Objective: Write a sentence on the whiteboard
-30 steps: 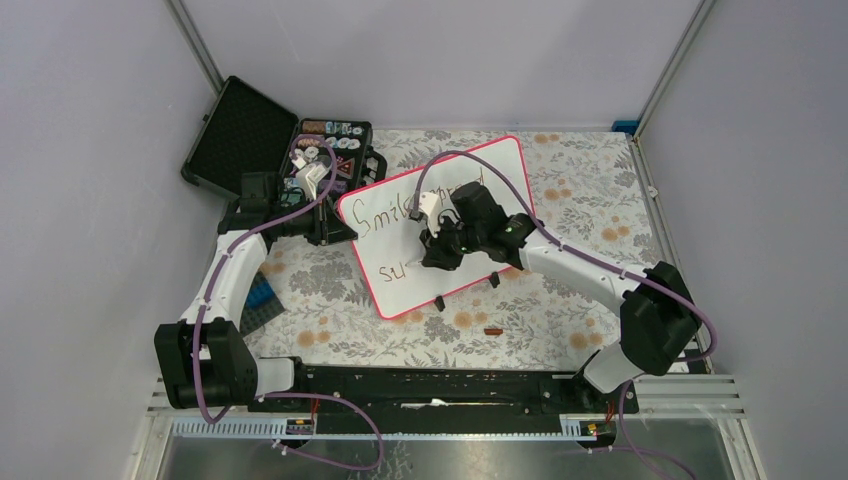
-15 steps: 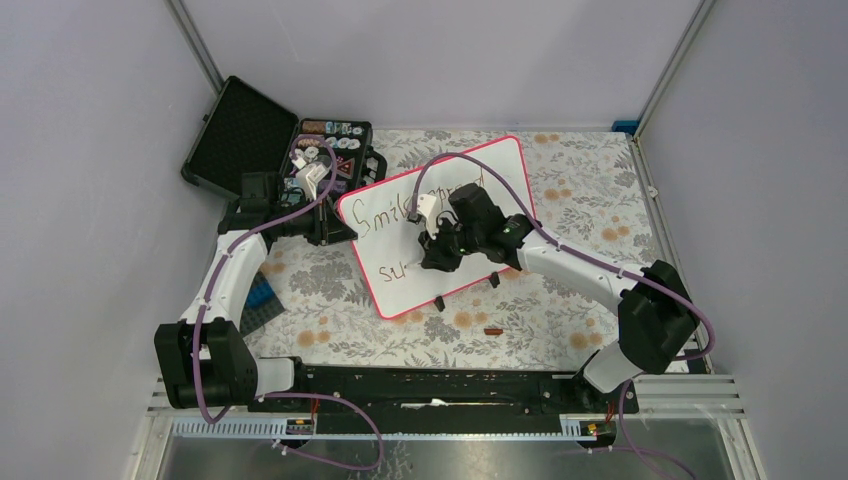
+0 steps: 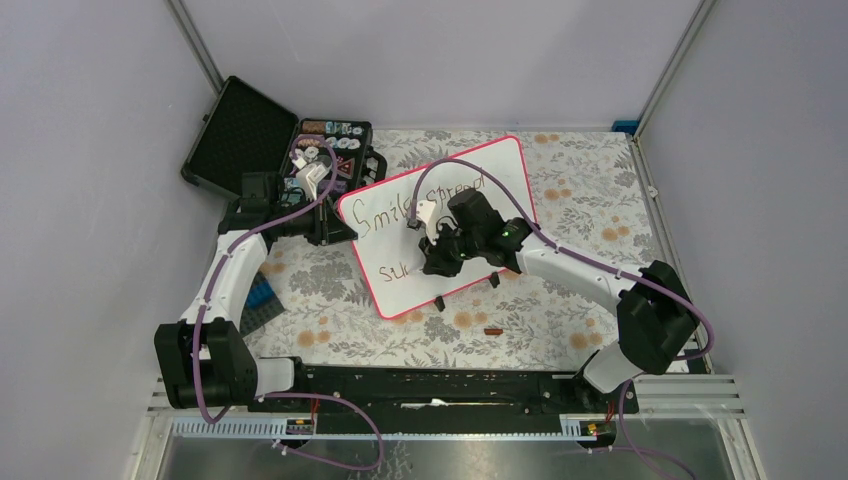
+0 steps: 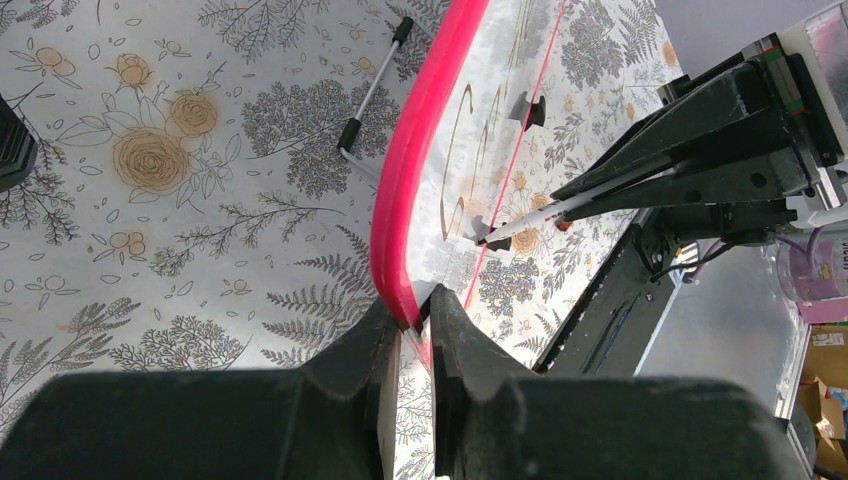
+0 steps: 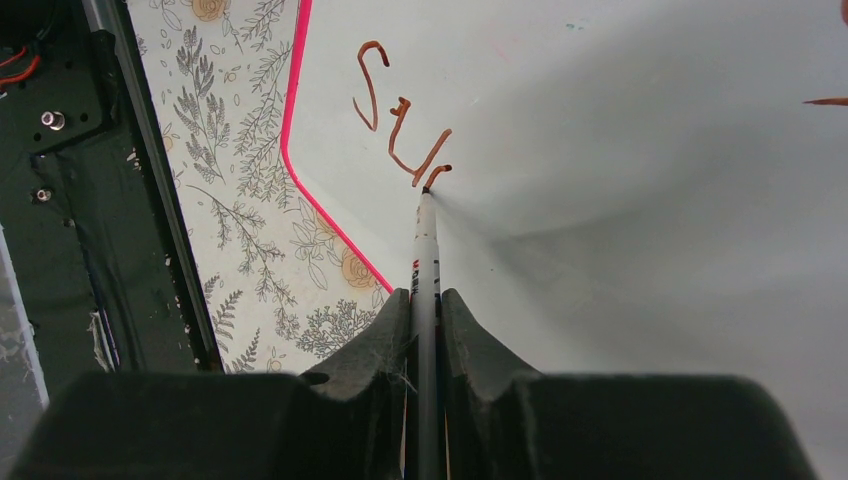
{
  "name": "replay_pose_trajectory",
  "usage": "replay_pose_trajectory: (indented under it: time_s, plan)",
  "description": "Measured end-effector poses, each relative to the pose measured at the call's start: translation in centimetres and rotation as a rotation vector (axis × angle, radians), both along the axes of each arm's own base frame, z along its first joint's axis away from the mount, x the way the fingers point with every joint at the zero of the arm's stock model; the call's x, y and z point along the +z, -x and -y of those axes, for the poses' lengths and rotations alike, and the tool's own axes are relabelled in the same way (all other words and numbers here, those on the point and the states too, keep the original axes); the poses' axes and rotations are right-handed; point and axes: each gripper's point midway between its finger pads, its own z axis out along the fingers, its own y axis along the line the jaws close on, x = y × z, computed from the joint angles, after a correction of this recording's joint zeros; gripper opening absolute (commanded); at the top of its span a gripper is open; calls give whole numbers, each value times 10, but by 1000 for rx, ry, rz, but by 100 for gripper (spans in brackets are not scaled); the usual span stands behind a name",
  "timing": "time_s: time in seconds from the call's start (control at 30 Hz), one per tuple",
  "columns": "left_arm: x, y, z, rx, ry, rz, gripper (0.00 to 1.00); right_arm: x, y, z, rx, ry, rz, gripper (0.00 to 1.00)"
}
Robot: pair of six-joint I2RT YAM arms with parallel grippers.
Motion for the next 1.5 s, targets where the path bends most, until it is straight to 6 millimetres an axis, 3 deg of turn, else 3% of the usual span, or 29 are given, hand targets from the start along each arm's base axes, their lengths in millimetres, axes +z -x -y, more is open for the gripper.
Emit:
replay_pose_trajectory:
  time_s: [1.17, 1.5]
  plan:
    - [0, 0, 1, -2, -3, 0, 0, 22, -22, 7, -58, -29, 32, 0]
    - [-1, 0, 1, -1, -4, -1, 0, 3, -9, 13, -38, -4, -11, 0]
